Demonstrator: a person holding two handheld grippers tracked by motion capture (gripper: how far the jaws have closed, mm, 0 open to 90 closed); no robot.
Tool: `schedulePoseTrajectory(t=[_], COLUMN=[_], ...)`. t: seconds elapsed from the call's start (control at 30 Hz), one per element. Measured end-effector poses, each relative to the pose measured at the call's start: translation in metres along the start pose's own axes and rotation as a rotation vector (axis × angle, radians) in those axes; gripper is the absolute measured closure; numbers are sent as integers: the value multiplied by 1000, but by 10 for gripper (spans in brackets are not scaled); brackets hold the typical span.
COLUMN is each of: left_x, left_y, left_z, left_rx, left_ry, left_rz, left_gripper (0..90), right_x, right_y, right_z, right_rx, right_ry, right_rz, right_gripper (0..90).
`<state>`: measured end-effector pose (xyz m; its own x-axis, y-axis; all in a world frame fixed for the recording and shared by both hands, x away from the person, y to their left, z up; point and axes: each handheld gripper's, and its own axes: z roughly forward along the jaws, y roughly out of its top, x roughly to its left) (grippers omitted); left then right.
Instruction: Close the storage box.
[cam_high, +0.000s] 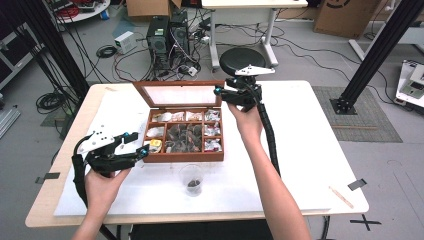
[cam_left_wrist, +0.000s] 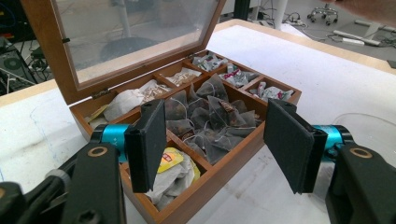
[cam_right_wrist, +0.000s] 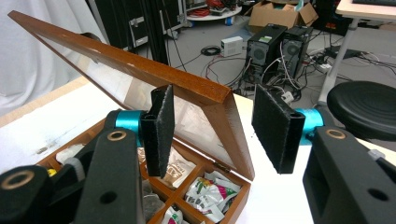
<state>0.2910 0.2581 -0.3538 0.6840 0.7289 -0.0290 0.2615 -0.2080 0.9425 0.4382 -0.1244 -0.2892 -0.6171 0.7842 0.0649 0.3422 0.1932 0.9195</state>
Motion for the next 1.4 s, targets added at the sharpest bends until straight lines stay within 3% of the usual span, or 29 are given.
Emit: schedulePoseTrajectory(t=[1.4], left_x=[-1], left_y=[-4], left_z=[-2], left_rx=[-14], left_ry=[15], left_rz=[-17], left_gripper=[392], right_x=[9], right_y=[-22], right_z=[-18], right_rx=[-16], right_ry=[63], right_rz=[-14], right_gripper=[475])
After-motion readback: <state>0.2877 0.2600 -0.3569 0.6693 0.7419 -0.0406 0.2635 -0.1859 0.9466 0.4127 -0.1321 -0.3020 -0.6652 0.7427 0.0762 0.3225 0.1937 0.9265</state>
